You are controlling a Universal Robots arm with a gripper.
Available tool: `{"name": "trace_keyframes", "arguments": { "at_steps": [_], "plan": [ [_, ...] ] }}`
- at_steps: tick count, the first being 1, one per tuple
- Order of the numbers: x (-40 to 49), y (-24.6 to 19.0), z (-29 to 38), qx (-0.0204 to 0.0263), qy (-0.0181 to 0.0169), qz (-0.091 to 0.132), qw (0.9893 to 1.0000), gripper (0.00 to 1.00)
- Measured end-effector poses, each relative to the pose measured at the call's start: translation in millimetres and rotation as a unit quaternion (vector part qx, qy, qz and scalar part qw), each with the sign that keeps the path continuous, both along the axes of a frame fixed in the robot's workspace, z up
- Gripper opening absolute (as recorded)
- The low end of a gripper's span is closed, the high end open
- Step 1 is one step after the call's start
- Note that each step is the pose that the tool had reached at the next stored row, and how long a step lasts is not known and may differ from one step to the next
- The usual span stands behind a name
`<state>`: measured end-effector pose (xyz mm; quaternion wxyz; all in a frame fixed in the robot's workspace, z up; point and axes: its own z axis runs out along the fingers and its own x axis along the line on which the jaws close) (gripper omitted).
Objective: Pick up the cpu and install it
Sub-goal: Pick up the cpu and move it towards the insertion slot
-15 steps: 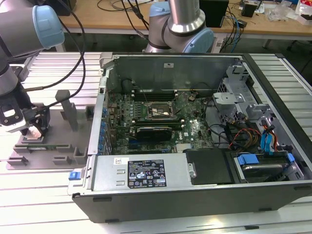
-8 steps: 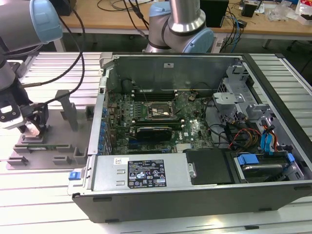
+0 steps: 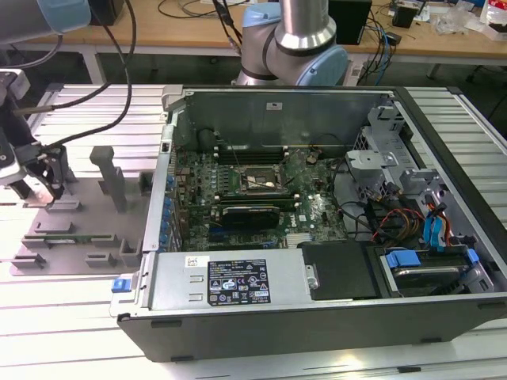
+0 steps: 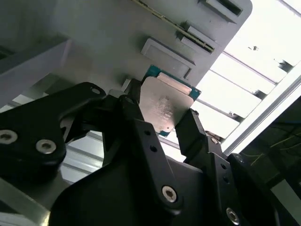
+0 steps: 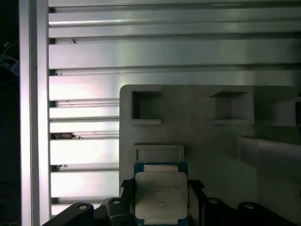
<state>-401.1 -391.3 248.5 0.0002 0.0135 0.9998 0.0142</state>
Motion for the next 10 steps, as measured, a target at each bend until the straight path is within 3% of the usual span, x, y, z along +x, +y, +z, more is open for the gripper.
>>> {"name": "trace_keyframes", "arguments": {
  "at_steps": [7,8,10],
  "plan": [
    [0.0,0.0,1.0,0.0,0.0,0.0,1.0,0.55],
    [0.0,0.0,5.4,-0.0001,0.0001,0.0,1.0,0.55],
    [0.2,0.0,22.5,0.0,0.0,0.0,1.0,0.55]
  ]
}}
